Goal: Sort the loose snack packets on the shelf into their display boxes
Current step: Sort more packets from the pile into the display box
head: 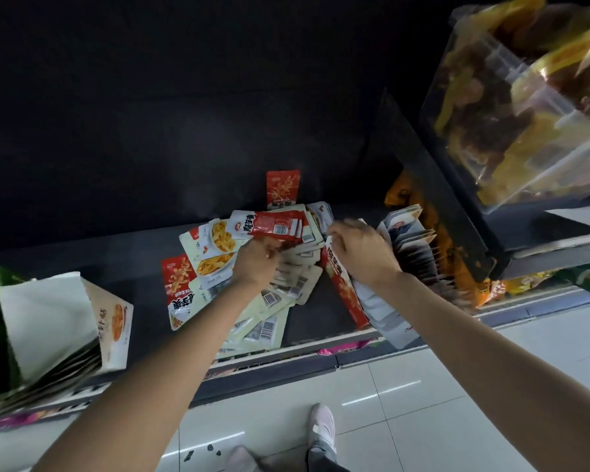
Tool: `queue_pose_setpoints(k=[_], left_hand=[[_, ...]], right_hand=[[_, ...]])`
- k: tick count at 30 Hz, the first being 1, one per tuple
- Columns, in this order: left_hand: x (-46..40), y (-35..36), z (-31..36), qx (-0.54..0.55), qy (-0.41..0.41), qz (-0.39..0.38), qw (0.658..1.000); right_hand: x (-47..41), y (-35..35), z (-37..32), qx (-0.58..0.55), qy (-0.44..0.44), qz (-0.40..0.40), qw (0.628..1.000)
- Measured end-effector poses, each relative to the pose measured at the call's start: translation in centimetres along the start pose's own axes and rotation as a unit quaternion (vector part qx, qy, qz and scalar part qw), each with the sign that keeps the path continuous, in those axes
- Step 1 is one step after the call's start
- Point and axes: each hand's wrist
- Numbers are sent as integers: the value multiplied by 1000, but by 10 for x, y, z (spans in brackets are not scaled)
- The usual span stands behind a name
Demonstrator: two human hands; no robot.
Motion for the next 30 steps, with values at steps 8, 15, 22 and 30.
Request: queue_pose_setpoints(k=[8,15,22,30], left_hand=[[-31,-5,-55,-78,-63,-77,992],[-16,-12,-87,174,-162,-71,969],[9,-36,-66,261,-101,-3,960],[21,-49,33,129,130,42,982]], right_hand=[[-75,77,-40,-20,23,-206,978],[-69,102,-61,160,-18,-137,977],[-41,56,-66,-178,51,-128,974],[-6,-23,-37,-339,107,38,934]])
Point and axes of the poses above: each hand's wrist, its own x-axis away from the middle knuckle, its own y-axis out of the palm, z = x × y, and after that the axes turned 5 degrees about -x, right-handed
